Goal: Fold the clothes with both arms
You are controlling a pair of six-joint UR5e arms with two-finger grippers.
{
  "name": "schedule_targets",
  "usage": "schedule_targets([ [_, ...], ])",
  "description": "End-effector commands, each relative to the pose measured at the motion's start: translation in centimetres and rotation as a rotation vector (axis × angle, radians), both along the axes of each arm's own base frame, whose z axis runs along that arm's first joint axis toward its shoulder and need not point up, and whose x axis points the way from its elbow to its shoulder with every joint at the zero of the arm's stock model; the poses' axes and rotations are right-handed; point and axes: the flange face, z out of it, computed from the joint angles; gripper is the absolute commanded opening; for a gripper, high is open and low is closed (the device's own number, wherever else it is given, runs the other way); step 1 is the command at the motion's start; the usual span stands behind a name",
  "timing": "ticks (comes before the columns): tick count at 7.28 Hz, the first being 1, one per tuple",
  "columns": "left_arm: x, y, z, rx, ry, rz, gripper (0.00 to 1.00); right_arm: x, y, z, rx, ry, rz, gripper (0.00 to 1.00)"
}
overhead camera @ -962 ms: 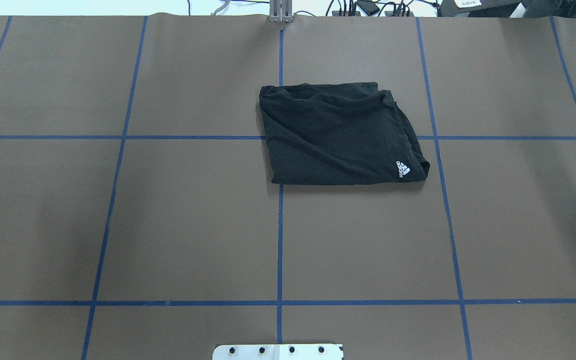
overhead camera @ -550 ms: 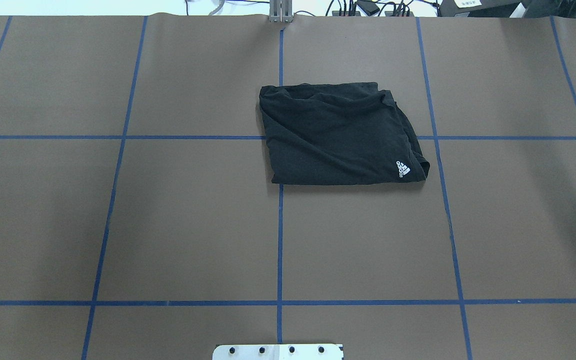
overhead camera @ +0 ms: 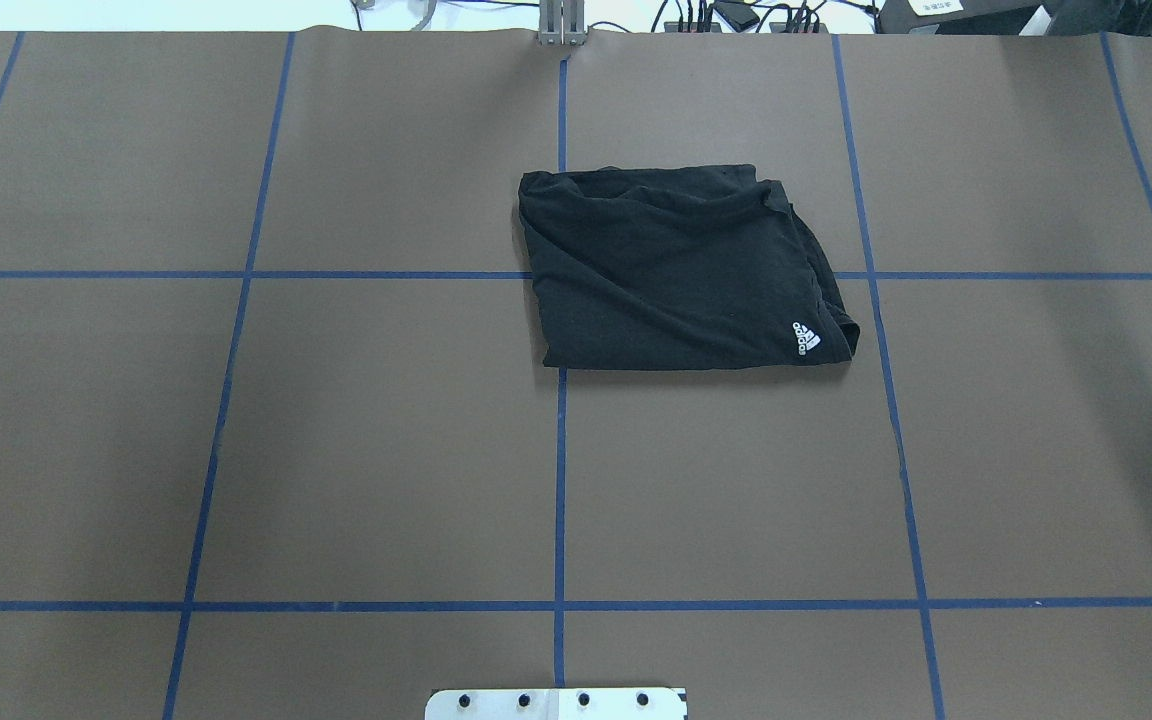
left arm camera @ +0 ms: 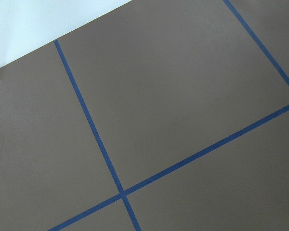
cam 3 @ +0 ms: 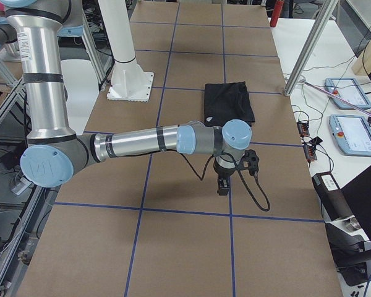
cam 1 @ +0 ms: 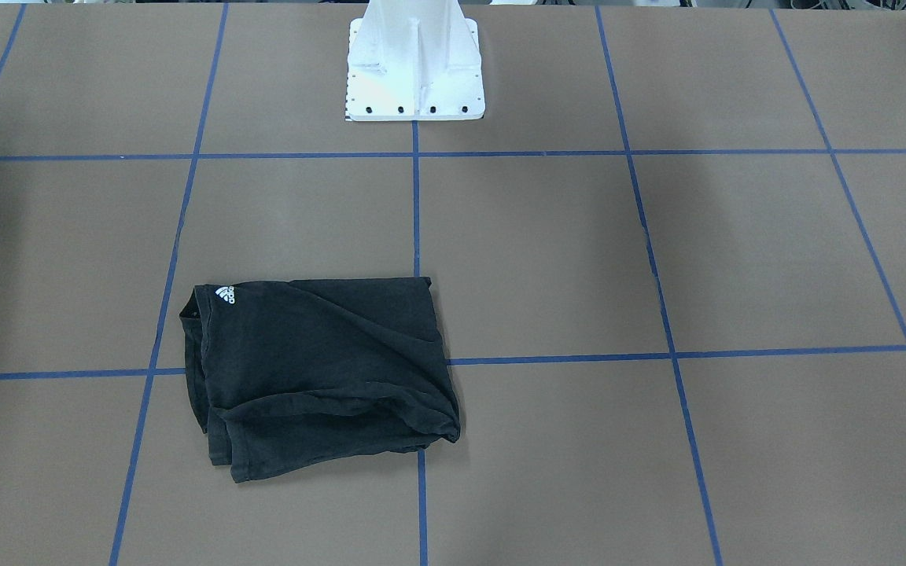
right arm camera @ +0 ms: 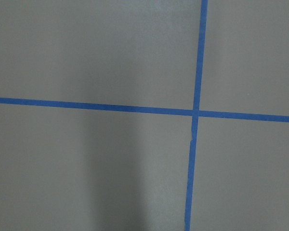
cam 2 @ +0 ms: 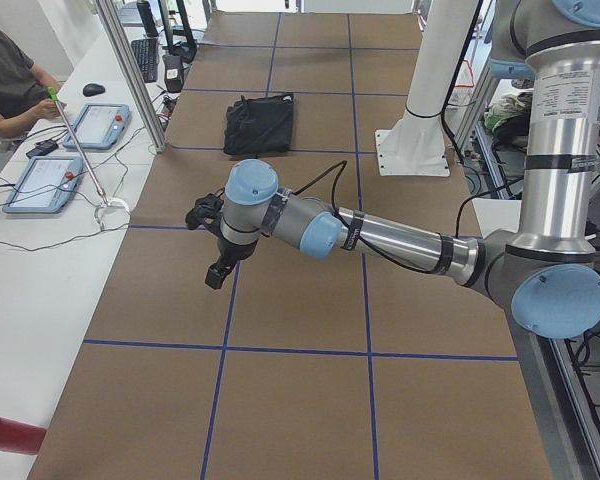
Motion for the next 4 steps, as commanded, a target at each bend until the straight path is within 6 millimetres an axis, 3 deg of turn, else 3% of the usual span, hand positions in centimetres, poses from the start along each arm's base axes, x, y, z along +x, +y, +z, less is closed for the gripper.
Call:
schedule_targets([
  [1, -0.1, 0.4, 0.3, -0.006, 0.001, 0.0, 1.0, 0.4, 0.3, -0.3, 0.007, -0.008, 0.009, 1.0],
  [4, 0.0, 0.4, 0.1, 0.0, 0.002, 0.001, 1.0, 0.4, 0.3, -1.9, 0.047, -0.012, 0.009, 1.0],
])
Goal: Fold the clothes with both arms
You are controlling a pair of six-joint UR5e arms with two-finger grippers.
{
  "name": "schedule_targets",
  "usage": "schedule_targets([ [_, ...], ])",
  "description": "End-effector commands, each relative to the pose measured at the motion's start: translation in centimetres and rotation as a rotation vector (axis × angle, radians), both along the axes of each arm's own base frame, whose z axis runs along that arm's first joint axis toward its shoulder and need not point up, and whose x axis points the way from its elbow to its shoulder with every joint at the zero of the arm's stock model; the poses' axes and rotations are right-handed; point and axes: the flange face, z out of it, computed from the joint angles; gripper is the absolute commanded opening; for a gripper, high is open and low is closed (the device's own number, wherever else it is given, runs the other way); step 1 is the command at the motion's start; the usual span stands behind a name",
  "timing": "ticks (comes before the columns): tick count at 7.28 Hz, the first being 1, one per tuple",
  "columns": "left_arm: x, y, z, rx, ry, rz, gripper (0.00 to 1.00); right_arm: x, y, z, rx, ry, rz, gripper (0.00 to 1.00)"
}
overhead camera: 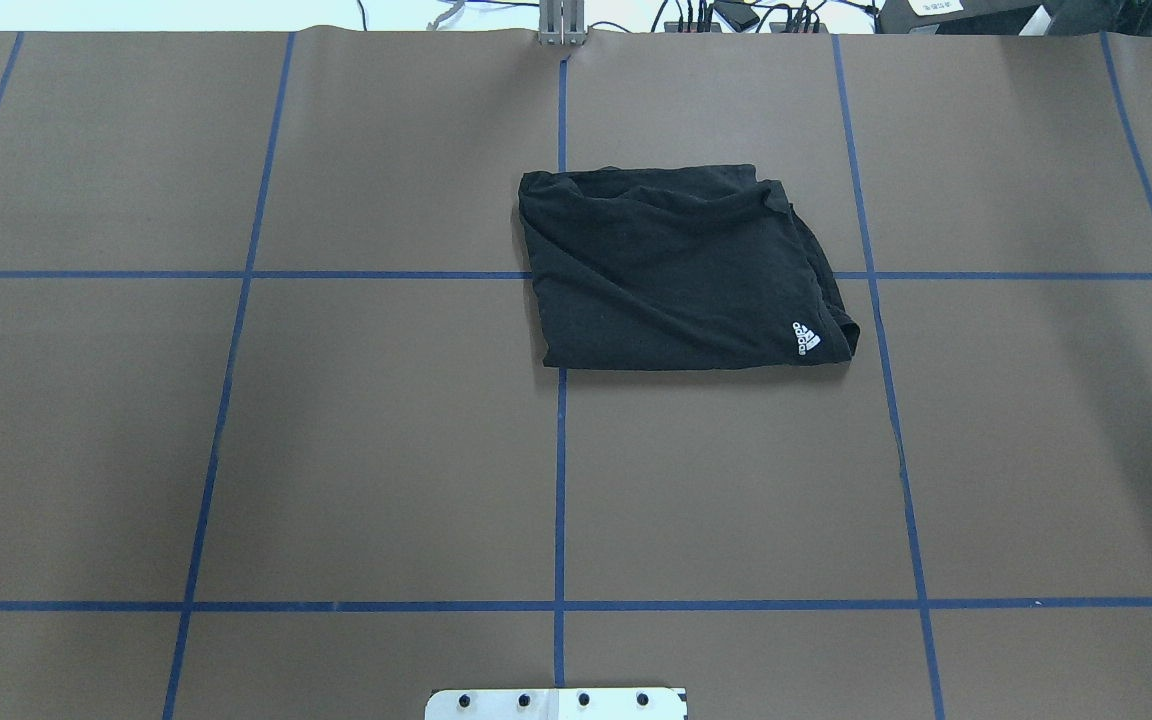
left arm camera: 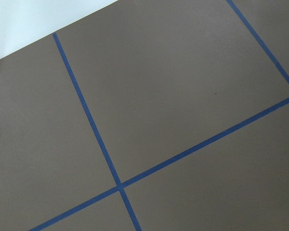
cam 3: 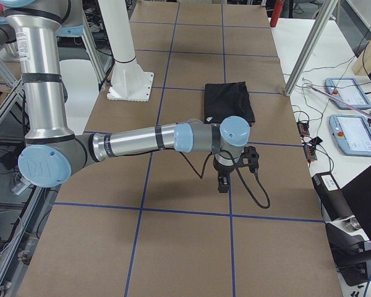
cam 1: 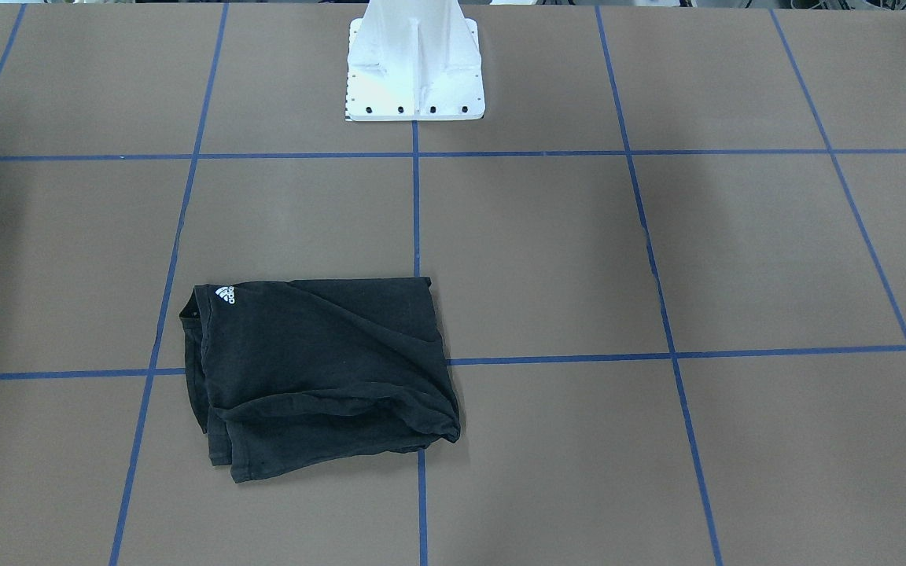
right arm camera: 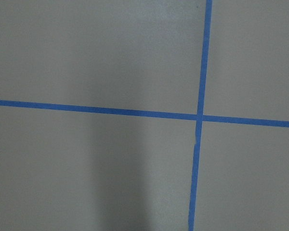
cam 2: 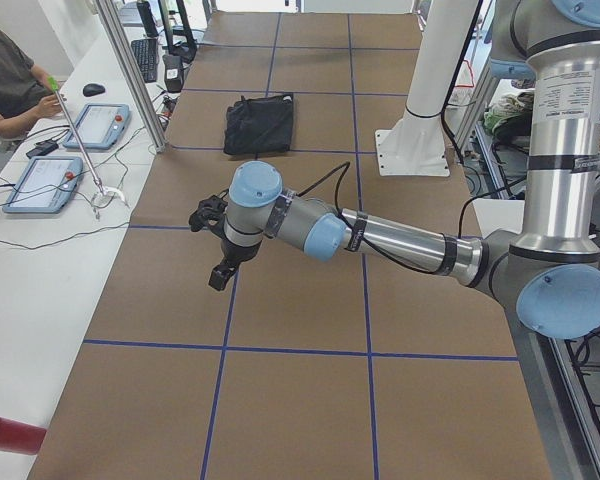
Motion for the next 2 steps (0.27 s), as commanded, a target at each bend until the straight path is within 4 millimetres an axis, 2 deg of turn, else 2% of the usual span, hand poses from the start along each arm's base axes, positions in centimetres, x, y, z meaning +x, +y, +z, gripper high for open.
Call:
schedule_targets([
  [1, -0.06, 0.06, -0.33, 0.007, 0.002, 0.0, 1.0, -0.02, 0.12, -1.26, 0.028, -0.004, 0.0, 1.0],
  [2, -0.08, 0.15, -0.53, 0.01, 0.001, -0.001, 1.0, -0.01, 0.32, -1.4, 0.031, -0.004, 0.0, 1.0],
])
